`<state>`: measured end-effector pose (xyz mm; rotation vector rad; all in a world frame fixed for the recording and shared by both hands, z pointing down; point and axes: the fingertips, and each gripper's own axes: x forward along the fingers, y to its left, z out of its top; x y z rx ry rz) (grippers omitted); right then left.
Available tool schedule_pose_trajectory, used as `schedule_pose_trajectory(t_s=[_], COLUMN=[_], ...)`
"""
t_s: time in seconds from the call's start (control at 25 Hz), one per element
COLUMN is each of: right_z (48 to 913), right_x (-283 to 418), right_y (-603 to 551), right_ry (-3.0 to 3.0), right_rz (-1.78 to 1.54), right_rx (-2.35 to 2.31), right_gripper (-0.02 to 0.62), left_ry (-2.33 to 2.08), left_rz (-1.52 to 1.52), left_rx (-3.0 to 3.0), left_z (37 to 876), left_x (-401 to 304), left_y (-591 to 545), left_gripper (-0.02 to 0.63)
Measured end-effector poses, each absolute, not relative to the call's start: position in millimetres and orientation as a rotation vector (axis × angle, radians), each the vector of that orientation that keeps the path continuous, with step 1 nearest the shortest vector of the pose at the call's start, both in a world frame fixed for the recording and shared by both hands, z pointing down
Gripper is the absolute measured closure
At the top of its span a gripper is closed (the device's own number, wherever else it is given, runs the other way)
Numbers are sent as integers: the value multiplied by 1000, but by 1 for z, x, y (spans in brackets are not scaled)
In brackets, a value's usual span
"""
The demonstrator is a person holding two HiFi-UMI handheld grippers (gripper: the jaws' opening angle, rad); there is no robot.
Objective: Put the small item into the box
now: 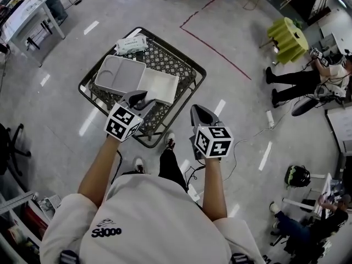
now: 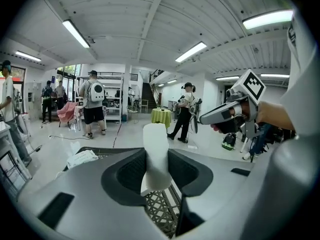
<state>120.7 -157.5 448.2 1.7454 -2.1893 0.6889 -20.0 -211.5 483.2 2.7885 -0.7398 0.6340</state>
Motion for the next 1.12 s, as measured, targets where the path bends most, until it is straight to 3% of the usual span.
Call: schedule_pose_trajectory(t_s=[0.6,1.12], right_z=[481,538], right_x=[138,154], right_y=[-226,-270], right_ry=[-2330,-2394], right_rz=[589,770], right_rx=[1470,1335], right_gripper=[586,586], left_ry=[-895,-873], left_rz=[761,1008], left_rx=[2646,2516], left_z=[545,629], left_x=[13,27], left_y=[-288,-323], left_gripper=[476,475])
